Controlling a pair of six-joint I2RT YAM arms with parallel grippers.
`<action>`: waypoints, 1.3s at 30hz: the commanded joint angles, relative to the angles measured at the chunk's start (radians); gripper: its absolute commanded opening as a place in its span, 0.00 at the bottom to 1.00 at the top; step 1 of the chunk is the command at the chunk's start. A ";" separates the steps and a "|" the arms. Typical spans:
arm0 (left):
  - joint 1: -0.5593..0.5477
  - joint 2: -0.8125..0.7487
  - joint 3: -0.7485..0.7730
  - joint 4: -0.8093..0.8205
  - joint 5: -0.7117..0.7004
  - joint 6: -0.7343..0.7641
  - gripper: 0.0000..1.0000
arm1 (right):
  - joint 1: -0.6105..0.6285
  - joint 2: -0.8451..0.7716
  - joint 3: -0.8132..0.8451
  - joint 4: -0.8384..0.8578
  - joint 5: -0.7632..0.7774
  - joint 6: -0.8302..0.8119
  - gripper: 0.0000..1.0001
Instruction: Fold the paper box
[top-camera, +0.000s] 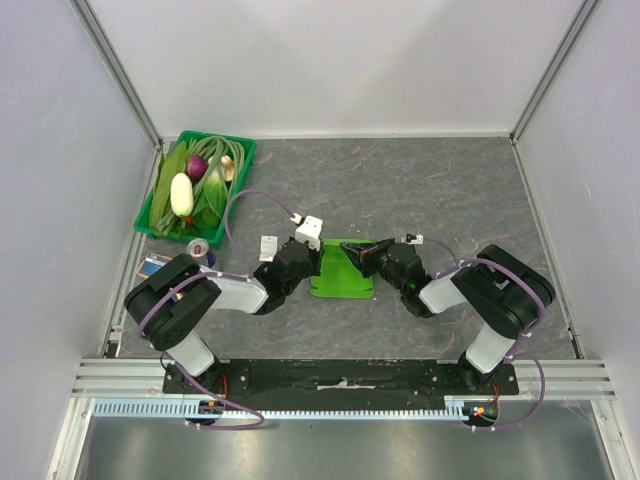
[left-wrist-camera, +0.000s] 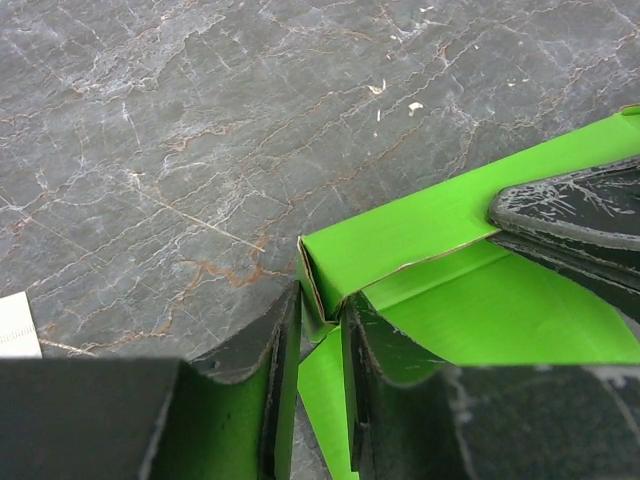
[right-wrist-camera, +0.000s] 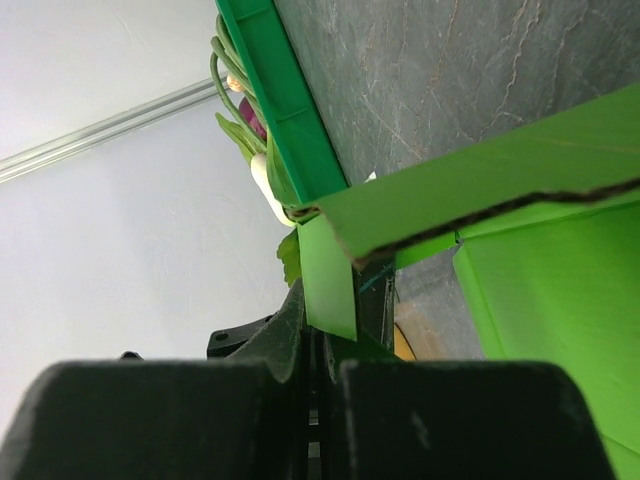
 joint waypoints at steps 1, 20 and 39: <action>0.002 0.027 0.040 0.072 -0.063 0.031 0.29 | 0.010 0.010 0.014 -0.034 0.006 -0.007 0.00; -0.161 0.362 0.284 -0.252 -0.743 -0.136 0.02 | 0.131 0.000 -0.046 0.078 0.143 0.011 0.00; -0.156 0.179 0.138 -0.108 -0.448 -0.095 0.09 | 0.064 -0.138 -0.084 -0.064 0.111 -0.147 0.34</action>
